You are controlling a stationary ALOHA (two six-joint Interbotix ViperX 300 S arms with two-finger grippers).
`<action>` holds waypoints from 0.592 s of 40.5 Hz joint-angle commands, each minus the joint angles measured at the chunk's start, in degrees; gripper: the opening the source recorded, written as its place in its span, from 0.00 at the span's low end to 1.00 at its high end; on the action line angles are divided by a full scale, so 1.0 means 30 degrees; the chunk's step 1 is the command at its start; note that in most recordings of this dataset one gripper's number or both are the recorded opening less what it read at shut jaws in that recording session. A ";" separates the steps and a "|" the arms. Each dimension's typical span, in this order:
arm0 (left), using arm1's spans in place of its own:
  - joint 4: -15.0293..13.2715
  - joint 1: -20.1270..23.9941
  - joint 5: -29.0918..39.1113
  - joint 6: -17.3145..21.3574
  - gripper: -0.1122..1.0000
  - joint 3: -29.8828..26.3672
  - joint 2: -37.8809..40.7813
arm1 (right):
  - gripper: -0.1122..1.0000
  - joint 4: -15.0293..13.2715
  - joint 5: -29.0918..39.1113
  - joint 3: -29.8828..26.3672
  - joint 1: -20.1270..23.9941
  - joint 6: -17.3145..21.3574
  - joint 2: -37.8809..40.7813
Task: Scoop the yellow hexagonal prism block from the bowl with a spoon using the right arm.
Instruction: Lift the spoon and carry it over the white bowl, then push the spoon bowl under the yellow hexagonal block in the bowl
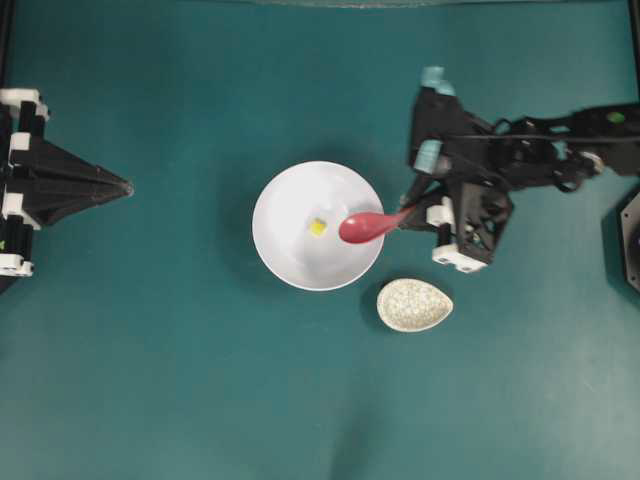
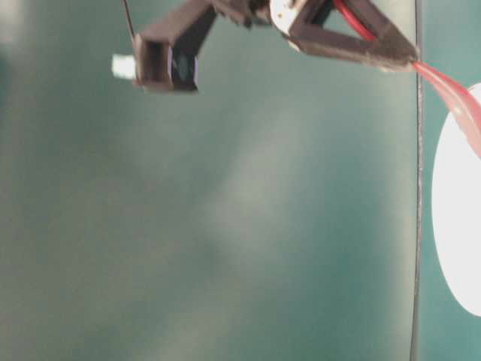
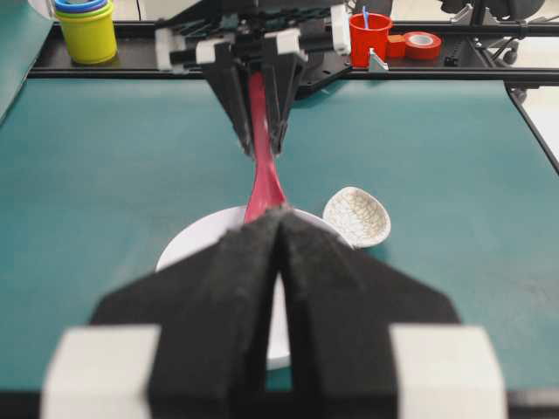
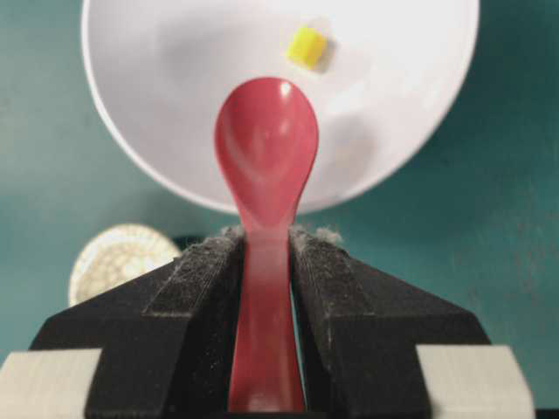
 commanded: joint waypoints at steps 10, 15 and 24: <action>0.0059 0.0029 -0.0146 0.0000 0.09 -0.0322 0.0176 | 0.31 -0.0762 0.2490 -0.2900 -0.0469 0.0117 0.1816; 0.0059 0.0000 -0.0117 0.0000 0.09 -0.0322 0.0146 | 0.31 -0.0850 0.2842 -0.3193 -0.0498 0.0117 0.2168; 0.0059 0.0029 -0.0117 0.0000 0.09 -0.0322 0.0176 | 0.31 -0.0850 0.3105 -0.3164 -0.0498 0.0146 0.2520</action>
